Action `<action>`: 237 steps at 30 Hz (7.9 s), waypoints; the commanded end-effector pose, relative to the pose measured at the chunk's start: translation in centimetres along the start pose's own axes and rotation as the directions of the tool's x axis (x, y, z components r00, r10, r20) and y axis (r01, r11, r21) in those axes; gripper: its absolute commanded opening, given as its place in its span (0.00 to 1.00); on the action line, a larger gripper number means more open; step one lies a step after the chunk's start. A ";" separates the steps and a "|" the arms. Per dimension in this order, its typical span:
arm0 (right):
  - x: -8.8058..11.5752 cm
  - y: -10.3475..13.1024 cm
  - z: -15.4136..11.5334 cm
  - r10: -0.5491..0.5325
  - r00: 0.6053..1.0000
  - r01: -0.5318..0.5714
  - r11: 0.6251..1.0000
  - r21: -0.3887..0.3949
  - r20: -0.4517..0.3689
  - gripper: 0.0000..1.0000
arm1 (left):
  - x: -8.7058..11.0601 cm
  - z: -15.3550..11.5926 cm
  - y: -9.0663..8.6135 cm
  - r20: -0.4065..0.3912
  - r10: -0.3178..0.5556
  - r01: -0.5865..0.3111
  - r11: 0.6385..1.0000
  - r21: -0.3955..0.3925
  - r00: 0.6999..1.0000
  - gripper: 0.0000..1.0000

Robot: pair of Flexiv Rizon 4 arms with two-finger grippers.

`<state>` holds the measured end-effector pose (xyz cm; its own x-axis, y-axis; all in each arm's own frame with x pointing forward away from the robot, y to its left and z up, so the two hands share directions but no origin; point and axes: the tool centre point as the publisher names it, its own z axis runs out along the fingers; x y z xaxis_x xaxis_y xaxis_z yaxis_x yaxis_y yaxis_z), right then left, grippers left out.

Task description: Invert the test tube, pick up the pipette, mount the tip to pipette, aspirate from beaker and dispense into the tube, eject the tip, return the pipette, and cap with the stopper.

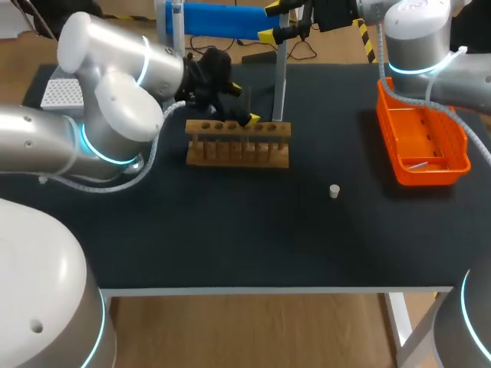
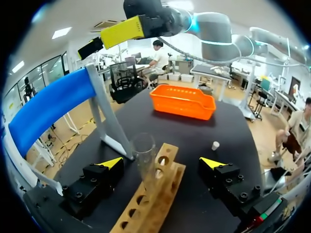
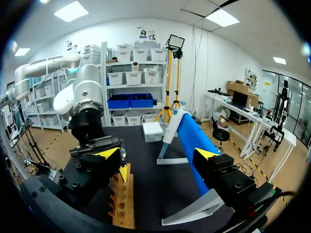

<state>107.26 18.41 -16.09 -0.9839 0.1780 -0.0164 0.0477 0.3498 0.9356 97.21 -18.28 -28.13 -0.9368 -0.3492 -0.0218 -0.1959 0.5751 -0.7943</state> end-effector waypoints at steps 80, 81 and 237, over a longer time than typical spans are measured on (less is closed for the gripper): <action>-0.1 0.1 -0.1 0.001 1.000 -0.001 1.000 0.004 -0.004 1.00 | -1.1 3.2 1.4 -0.137 0.059 -0.062 0.998 -0.017 0.989 1.00; -0.1 0.1 -0.1 0.001 1.000 -0.001 1.000 0.004 -0.004 1.00 | -1.1 3.2 1.4 -0.137 0.059 -0.062 0.998 -0.017 0.989 1.00; 22.3 -28.9 -10.8 0.147 0.959 -0.237 0.884 0.402 0.241 0.82 | -1.1 3.2 1.4 -0.137 0.059 -0.062 0.998 -0.017 0.989 1.00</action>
<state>81.63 1.78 -39.03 -0.8970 0.4403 0.0385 0.3403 0.6324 0.6959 98.86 -19.42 -31.07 -0.9774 -0.2109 0.0154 -0.1440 0.6110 -0.7784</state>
